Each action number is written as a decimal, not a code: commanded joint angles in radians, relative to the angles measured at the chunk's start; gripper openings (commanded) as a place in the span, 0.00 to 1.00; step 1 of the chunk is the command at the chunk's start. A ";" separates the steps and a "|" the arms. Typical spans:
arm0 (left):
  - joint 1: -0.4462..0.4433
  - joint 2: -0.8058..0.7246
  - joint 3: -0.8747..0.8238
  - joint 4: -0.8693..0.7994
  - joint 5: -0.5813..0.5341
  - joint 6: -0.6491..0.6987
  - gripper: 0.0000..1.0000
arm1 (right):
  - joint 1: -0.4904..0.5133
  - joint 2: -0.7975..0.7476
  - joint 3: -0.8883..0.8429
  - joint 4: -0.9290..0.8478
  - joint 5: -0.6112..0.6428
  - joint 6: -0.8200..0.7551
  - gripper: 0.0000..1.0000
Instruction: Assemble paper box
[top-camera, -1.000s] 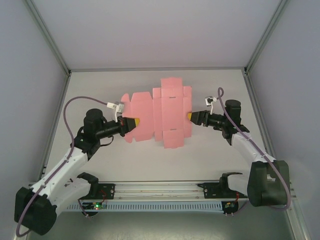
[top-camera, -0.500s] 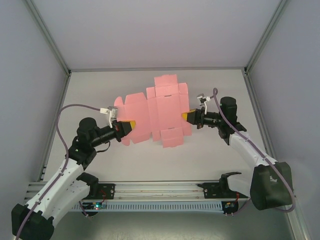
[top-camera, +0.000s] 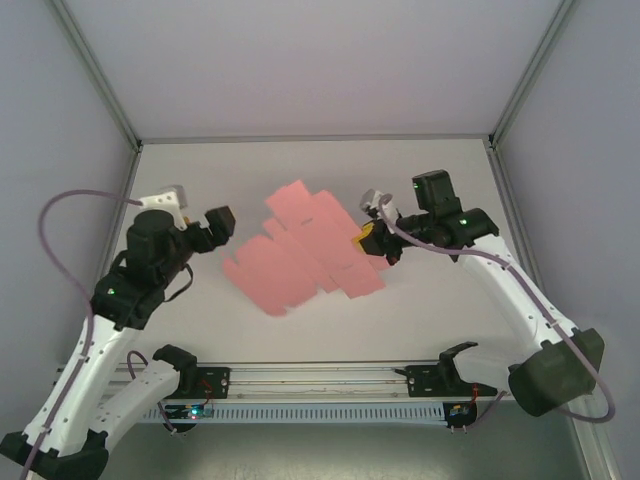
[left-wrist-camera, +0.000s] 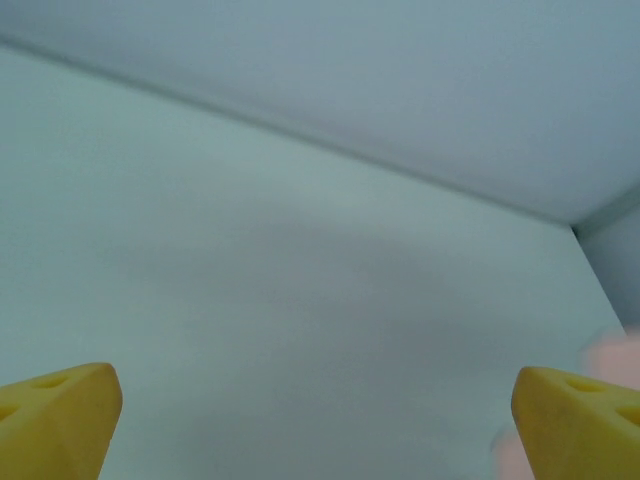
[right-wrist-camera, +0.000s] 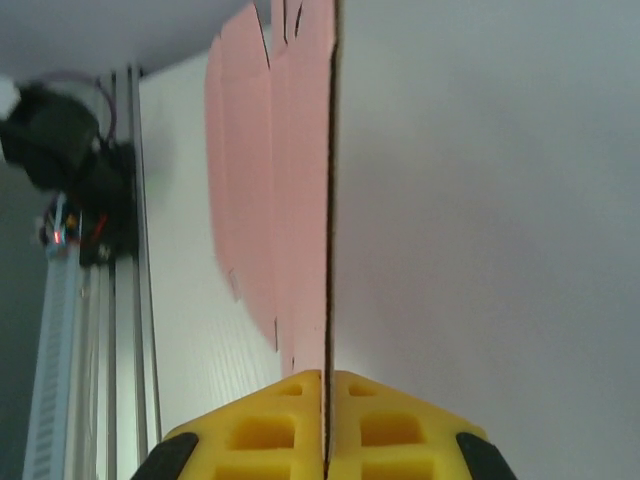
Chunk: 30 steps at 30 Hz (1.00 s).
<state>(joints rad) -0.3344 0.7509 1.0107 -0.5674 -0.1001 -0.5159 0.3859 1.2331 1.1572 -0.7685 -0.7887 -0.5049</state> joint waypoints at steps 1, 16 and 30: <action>-0.009 0.040 0.028 -0.060 -0.093 0.048 1.00 | 0.060 0.090 0.089 -0.272 0.207 -0.176 0.00; -0.004 0.642 0.079 0.117 0.246 0.138 1.00 | 0.146 0.585 0.395 -0.182 0.504 -0.443 0.00; 0.050 0.810 0.048 0.316 0.643 0.164 1.00 | 0.161 0.578 0.308 0.014 0.535 -0.458 0.00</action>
<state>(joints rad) -0.2810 1.5532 1.0603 -0.3470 0.3725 -0.3923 0.5335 1.8244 1.4822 -0.8185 -0.2687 -0.9722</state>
